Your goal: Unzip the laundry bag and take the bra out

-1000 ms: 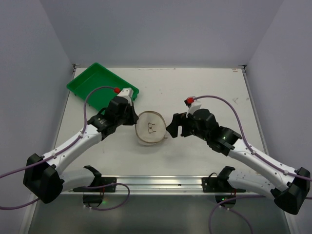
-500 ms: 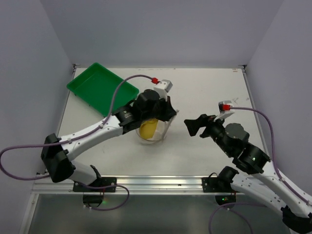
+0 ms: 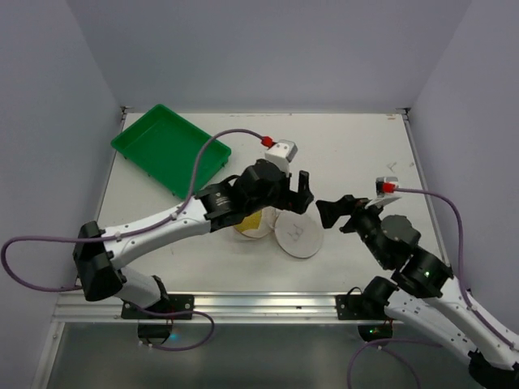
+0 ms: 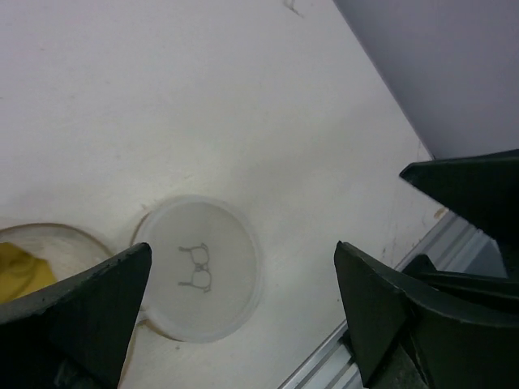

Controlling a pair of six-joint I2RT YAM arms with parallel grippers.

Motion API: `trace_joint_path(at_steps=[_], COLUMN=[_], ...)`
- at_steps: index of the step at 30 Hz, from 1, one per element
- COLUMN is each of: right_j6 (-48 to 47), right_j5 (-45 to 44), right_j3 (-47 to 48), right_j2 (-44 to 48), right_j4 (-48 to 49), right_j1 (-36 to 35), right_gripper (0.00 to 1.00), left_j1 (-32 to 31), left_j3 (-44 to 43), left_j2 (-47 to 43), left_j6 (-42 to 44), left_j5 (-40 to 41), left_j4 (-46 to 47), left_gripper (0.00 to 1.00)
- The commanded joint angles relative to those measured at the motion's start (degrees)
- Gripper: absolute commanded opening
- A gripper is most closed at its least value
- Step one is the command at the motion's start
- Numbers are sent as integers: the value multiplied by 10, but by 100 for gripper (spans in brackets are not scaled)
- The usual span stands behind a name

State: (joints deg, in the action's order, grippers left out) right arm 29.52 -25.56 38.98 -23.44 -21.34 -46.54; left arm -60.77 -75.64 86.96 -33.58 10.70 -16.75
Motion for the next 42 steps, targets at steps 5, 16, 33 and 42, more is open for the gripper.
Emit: trace_joint_path(at_steps=[5,16,33,42], right_j6=[97,213,201,145], right_j5=[128,271,351,291], right_j3=[37,30,18,34], right_j2=[-255,-501,-626,-517], right_j4=[23,182,243,157], right_j1=[6,54,77,77], right_gripper=[97,82,18,0], left_j1=[65,74,116,114], left_j3=[94,196,241,175], left_j2=[-118,-180,-149,-135], left_j6=[-9,-42,-32,-33], left_j5=[101,87,56,37], left_j4=[-71,-60,-33,-65], left_gripper=[97,95,95,93])
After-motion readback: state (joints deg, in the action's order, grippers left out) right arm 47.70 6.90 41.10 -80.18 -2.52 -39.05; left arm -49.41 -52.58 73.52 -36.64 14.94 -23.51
